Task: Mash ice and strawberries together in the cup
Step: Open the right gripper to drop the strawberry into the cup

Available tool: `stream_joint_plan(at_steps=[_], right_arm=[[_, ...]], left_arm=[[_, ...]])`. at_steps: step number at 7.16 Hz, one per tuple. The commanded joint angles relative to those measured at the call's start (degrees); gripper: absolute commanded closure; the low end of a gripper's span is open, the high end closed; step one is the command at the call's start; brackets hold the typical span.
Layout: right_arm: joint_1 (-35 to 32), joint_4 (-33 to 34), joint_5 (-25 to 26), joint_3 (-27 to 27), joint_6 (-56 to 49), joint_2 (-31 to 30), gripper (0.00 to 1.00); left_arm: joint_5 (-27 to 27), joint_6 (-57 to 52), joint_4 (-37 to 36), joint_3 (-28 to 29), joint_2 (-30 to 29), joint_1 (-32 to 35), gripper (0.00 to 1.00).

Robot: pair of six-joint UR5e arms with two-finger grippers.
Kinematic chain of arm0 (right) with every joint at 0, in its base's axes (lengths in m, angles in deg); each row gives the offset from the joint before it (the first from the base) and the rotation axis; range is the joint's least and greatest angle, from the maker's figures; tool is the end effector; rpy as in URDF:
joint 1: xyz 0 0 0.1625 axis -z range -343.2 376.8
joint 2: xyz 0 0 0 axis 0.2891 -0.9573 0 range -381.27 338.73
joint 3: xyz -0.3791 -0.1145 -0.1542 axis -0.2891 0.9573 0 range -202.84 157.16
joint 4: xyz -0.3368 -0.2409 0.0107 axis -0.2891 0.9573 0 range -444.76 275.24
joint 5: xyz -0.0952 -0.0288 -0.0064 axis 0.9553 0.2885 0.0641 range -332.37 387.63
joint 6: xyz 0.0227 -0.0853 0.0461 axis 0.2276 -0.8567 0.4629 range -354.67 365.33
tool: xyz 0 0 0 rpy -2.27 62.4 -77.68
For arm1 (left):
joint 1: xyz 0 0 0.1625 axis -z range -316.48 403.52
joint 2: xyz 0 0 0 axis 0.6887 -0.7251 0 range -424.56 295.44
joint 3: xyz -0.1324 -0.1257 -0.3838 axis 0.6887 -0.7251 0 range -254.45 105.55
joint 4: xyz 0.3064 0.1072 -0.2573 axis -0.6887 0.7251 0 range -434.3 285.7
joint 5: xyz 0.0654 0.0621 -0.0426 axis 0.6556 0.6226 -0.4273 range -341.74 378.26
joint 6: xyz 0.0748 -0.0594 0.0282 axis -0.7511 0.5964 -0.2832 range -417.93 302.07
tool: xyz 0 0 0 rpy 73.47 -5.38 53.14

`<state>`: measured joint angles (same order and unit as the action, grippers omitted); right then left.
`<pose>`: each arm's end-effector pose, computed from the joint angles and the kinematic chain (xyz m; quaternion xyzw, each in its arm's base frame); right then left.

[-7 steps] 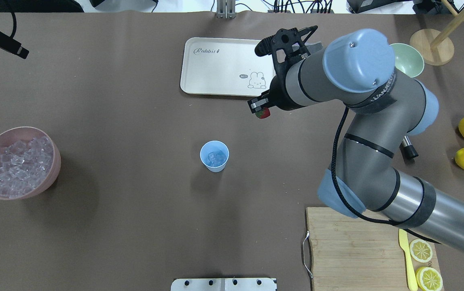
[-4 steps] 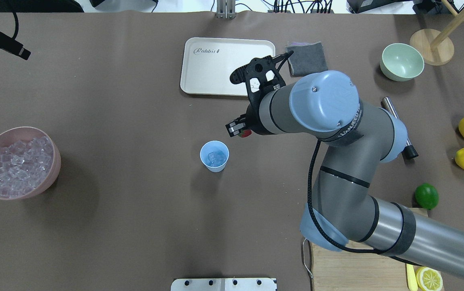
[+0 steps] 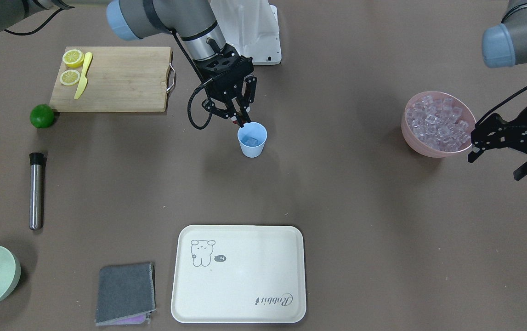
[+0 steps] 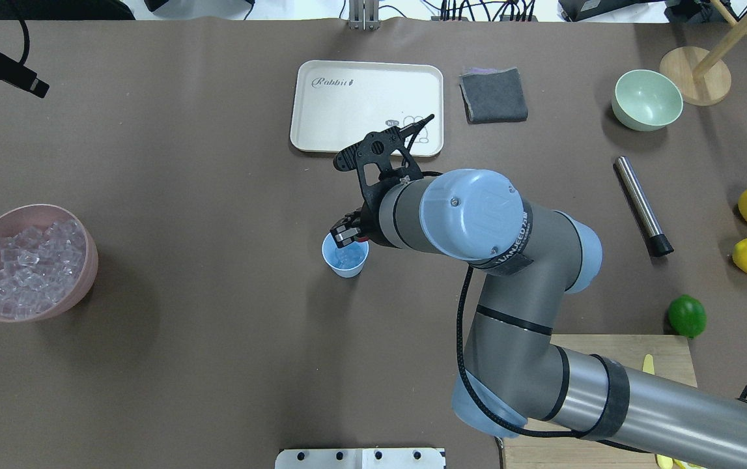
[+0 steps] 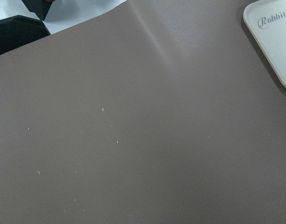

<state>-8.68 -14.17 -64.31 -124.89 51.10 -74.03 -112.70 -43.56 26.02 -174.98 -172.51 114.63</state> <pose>-0.5235 -0.3935 0.1468 0.3110 -0.4710 -0.1439 0.8129 0.1302 -0.5902 0.3759 0.2038 0.4052 0.1510 0.8783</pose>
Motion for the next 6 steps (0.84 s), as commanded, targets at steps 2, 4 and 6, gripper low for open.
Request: stream_joint_plan(at_steps=[2,4,6], right_arm=[[0.7,-5.5,1.5,6.1,0.1,1.8,1.00],[1.0,-5.5,1.4,7.6,1.4,3.5,1.00],[1.3,-5.5,1.5,7.7,0.9,2.9,1.00]], left_arm=[[0.1,0.0,0.0,0.2,0.2,0.0,0.03],[0.1,0.0,0.0,0.6,-0.2,0.0,0.03],[1.8,0.0,0.0,0.7,-0.3,0.0,0.03]])
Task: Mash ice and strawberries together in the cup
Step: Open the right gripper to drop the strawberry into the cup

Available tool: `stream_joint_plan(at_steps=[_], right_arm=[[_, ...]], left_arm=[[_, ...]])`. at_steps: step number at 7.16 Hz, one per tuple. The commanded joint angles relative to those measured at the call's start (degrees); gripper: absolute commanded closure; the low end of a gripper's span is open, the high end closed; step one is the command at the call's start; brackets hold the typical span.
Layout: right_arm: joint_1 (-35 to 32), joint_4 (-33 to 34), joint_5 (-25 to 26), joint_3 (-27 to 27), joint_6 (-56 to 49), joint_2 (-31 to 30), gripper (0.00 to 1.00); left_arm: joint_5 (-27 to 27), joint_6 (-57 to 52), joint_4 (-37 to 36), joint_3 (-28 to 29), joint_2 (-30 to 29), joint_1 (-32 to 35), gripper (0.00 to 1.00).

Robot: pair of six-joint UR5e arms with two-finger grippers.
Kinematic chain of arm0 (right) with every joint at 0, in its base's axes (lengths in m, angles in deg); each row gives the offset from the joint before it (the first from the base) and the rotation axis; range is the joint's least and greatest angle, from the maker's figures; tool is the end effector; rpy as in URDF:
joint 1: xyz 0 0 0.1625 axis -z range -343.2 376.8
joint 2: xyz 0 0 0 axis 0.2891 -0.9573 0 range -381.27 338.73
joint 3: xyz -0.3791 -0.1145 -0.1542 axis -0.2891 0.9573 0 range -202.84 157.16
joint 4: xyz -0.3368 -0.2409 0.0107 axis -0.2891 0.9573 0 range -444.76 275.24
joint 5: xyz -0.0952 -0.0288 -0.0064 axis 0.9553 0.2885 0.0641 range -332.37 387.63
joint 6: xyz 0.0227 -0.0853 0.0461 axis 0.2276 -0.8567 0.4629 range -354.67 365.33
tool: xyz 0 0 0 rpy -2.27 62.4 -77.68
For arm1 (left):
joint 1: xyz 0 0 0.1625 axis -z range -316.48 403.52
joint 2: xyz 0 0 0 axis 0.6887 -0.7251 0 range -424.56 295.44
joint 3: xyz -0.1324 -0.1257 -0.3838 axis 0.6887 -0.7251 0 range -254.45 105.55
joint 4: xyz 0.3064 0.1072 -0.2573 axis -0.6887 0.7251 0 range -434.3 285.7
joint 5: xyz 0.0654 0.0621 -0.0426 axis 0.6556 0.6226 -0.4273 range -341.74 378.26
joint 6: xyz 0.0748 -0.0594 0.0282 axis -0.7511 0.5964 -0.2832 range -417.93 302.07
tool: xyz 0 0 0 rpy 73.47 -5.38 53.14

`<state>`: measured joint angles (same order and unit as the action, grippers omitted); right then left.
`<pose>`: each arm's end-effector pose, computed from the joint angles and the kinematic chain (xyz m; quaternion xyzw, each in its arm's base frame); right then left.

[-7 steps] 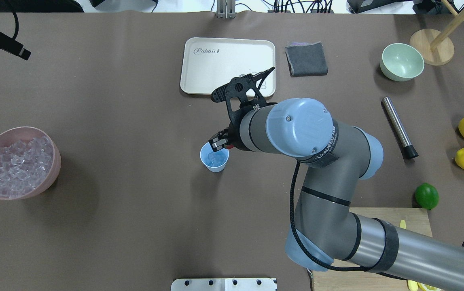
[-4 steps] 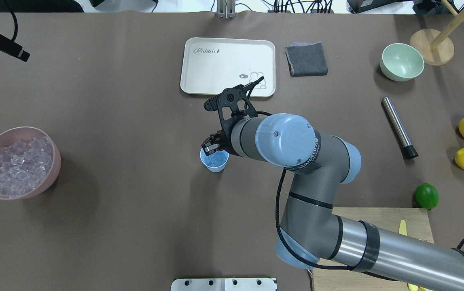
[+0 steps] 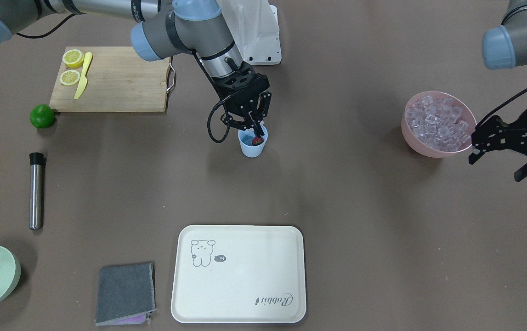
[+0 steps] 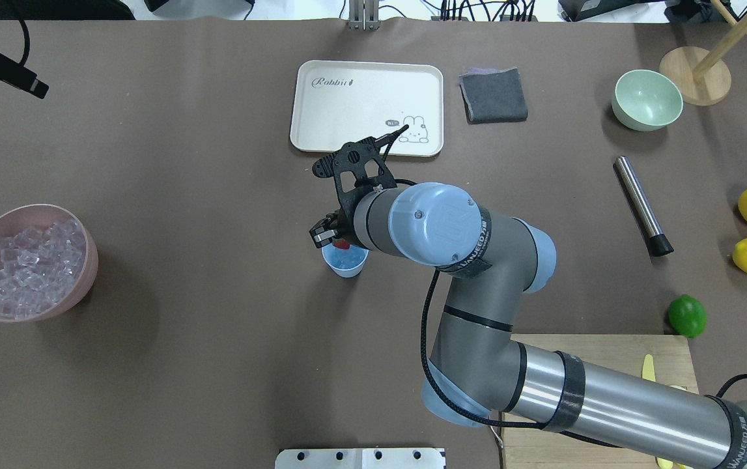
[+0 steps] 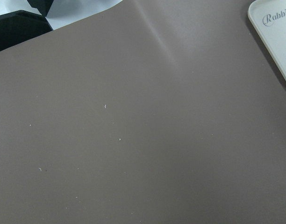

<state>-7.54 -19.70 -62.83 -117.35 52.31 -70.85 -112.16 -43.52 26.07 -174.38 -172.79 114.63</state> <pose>-0.5658 -0.4014 0.1497 0.3148 -0.4784 -0.1354 0.8085 0.1306 -0.5937 0.3782 0.2033 0.4011 0.1485 0.8807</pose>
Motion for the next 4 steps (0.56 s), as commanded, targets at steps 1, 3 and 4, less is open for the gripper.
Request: stream_joint_plan(at_steps=[1,3,4], right_arm=[[0.3,0.1,-0.1,0.2,-0.7,-0.5,0.83],[-1.7,-0.5,-1.3,-0.5,-3.1,-0.5,0.42],[-3.1,-0.6,-4.0,-0.8,-2.8,-1.0,0.32]], left_arm=[[1.7,0.1,0.3,0.6,-0.1,-0.1,0.03],[1.7,0.1,0.4,0.6,-0.1,-0.2,0.03],[1.7,0.1,0.5,0.6,-0.1,-0.2,0.03]])
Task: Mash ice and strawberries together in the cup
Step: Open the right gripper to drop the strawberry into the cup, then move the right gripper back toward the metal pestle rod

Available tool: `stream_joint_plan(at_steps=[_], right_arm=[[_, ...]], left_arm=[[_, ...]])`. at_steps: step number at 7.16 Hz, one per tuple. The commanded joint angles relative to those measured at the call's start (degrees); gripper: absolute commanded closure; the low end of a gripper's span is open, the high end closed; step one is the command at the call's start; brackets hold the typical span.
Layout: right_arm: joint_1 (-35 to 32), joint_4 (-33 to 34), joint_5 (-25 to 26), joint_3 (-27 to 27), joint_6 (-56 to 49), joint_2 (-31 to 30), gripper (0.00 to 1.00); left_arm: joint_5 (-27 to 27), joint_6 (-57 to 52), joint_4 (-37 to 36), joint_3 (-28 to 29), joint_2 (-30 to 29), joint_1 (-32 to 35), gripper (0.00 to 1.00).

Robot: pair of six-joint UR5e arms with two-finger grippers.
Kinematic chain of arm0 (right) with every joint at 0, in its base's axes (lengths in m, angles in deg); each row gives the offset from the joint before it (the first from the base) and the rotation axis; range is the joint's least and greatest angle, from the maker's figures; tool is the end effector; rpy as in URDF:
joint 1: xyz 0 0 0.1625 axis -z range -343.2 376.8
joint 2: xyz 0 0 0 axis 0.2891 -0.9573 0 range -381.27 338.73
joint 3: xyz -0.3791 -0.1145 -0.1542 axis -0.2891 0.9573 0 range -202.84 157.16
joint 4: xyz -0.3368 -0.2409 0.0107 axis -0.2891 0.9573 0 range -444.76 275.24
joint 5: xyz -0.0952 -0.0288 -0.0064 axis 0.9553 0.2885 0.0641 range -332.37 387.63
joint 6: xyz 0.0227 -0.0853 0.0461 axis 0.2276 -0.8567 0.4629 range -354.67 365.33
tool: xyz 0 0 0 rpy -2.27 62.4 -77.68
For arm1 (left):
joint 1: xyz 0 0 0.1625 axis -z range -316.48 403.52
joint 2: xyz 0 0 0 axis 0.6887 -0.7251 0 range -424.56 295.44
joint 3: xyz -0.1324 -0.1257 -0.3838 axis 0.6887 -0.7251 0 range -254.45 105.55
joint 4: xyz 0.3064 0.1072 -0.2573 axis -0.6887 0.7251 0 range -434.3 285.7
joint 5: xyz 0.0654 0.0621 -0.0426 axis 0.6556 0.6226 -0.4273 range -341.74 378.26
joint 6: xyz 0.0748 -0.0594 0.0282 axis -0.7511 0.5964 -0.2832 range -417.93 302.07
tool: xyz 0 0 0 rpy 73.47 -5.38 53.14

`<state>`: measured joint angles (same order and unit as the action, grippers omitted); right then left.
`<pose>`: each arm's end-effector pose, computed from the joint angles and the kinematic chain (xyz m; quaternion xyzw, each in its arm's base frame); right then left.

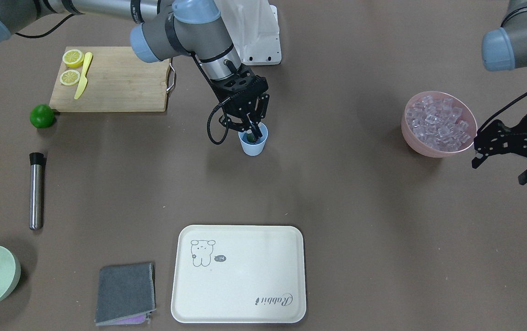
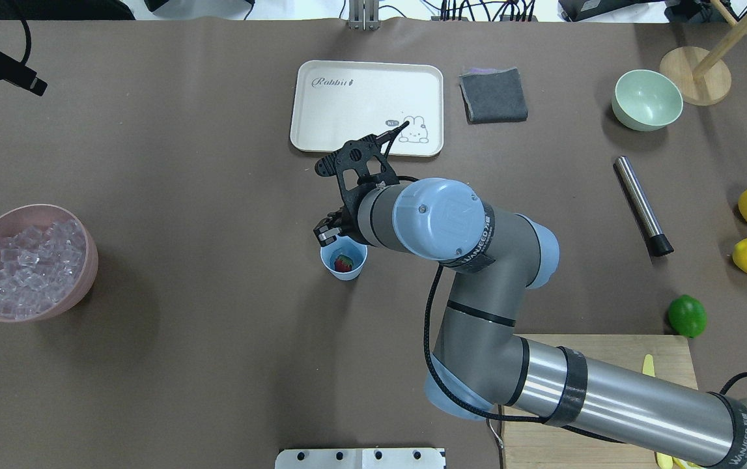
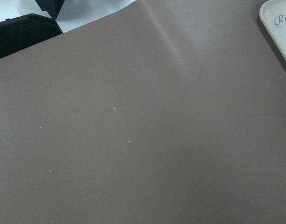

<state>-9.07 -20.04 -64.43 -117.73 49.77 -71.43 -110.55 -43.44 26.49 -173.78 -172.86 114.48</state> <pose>-0.5538 -0.4128 0.1531 0.3229 -0.4743 -0.1502 0.8051 0.1312 -0.5972 0.3829 0.2067 0.3899 0.1446 0.8856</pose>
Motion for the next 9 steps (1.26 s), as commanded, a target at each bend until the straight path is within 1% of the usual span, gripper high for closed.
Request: stream_joint_plan(at_steps=[1,2,3,4,5,6,7,8,9], right_arm=[[-5.1,0.1,-5.6,-1.8,-0.7,-2.5,0.32],[-7.2,0.2,-8.0,-2.3,-0.2,-3.9,0.32],[-10.7,0.4,-11.7,-3.3,-0.3,-6.2,0.32],[-15.9,0.3,-19.7,-3.3,-0.5,-7.8,0.32],[-20.8,-0.1,-25.8,-3.5,-0.7,-11.2,0.28],[-23.2,-0.2,-26.8,-4.9,-0.8,-15.0,0.19],[-24.6,0.2,-26.4,-7.3,-0.5,-18.9,0.12],[-26.5,0.5,-26.8,-7.6,-0.4,-21.5,0.02],[-28.3,1.0,-26.9,-7.7,-0.3,-23.7,0.01]], left_arm=[[0.1,-0.2,0.0,0.4,-0.2,0.0,0.03],[0.0,-0.5,0.0,1.2,-0.6,0.0,0.03],[0.0,-0.5,-0.2,1.1,-1.4,0.3,0.03],[-0.5,-0.5,-1.0,1.6,-1.6,1.5,0.03],[-1.9,-0.6,-1.1,2.6,-2.2,3.8,0.03],[-5.2,-1.7,-1.6,5.1,-2.4,7.3,0.03],[-8.6,-4.2,-1.9,9.3,-4.2,11.6,0.03],[-8.8,-4.5,-1.8,12.9,-5.2,13.0,0.03],[-7.1,-4.5,-1.9,14.5,-5.2,14.0,0.03]])
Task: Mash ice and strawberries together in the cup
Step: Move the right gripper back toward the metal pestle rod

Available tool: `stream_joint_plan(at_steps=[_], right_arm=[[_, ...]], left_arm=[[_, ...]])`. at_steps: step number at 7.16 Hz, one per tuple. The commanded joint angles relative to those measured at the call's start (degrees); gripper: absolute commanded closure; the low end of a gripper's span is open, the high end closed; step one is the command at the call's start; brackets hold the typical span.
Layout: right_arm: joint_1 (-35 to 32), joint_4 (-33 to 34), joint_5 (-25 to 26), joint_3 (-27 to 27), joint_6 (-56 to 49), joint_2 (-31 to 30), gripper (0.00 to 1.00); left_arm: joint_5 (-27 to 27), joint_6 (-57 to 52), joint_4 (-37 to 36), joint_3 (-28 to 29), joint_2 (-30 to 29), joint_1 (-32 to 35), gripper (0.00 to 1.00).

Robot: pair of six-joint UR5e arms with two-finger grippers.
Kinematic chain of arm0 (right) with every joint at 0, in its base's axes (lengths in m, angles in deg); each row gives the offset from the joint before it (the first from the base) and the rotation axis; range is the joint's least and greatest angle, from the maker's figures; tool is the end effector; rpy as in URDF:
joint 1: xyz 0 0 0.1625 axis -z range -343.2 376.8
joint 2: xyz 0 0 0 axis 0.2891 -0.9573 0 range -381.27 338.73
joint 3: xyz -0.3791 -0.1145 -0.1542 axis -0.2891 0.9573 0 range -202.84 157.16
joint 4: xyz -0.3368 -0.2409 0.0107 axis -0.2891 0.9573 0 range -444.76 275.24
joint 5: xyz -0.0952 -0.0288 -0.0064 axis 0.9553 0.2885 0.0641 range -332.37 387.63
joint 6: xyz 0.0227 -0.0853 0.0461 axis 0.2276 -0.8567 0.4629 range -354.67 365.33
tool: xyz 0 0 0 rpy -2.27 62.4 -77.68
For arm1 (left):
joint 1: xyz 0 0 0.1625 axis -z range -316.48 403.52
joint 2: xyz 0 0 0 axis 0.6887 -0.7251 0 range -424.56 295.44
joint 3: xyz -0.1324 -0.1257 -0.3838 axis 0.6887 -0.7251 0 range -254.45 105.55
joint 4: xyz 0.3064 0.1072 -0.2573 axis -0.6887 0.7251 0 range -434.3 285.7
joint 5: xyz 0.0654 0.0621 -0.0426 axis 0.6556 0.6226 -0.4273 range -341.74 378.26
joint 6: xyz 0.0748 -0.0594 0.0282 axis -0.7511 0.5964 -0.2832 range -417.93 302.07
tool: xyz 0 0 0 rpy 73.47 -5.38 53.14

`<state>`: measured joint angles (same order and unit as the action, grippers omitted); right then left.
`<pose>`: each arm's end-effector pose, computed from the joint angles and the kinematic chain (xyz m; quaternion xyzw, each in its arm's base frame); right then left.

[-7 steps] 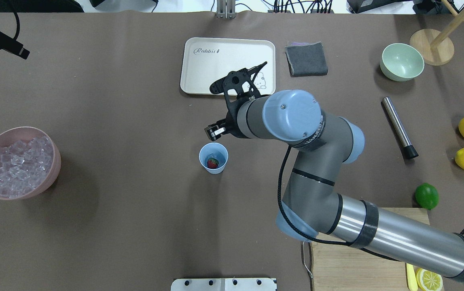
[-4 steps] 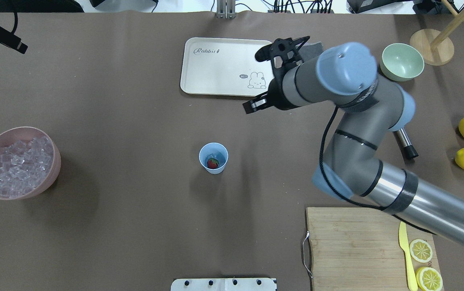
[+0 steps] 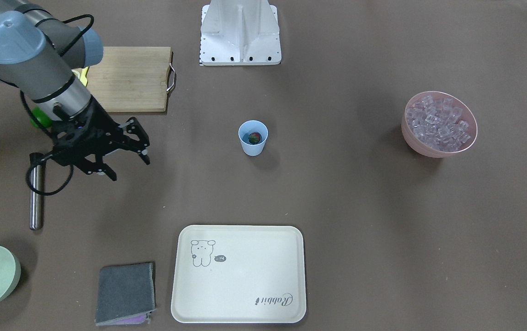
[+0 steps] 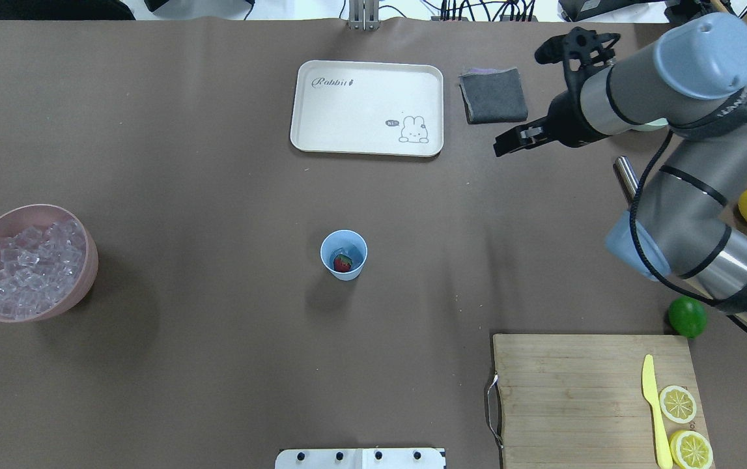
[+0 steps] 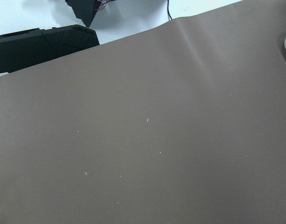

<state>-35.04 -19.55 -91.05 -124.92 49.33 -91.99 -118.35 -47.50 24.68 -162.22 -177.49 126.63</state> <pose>-0.3055 -0.5272 0.3254 0.2001 -0.4644 -0.0729 0.8596 0.0179 -0.6556 0.4253 0.1750 0.4135 0.0739 0.8905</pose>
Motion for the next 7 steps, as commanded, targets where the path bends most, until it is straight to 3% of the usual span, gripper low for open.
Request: stream_joint_plan(at_steps=[1,3,4,7], right_arm=[[-4.7,0.6,-0.3,-0.7,0.2,-5.9,0.01],[-7.3,0.8,-0.3,-0.5,0.4,-10.7,0.01],[-7.9,1.2,-0.2,0.1,0.4,-12.7,0.01],[-8.5,10.3,-2.5,2.9,-0.1,-10.0,0.00]], left_arm=[[3.0,-0.5,-0.2,3.5,-0.4,2.9,0.03],[9.4,-7.1,-6.0,2.7,-0.6,3.4,0.03],[9.7,-7.4,-6.1,1.8,-0.5,3.3,0.03],[11.1,-7.6,-5.6,-2.5,0.9,3.0,0.03]])
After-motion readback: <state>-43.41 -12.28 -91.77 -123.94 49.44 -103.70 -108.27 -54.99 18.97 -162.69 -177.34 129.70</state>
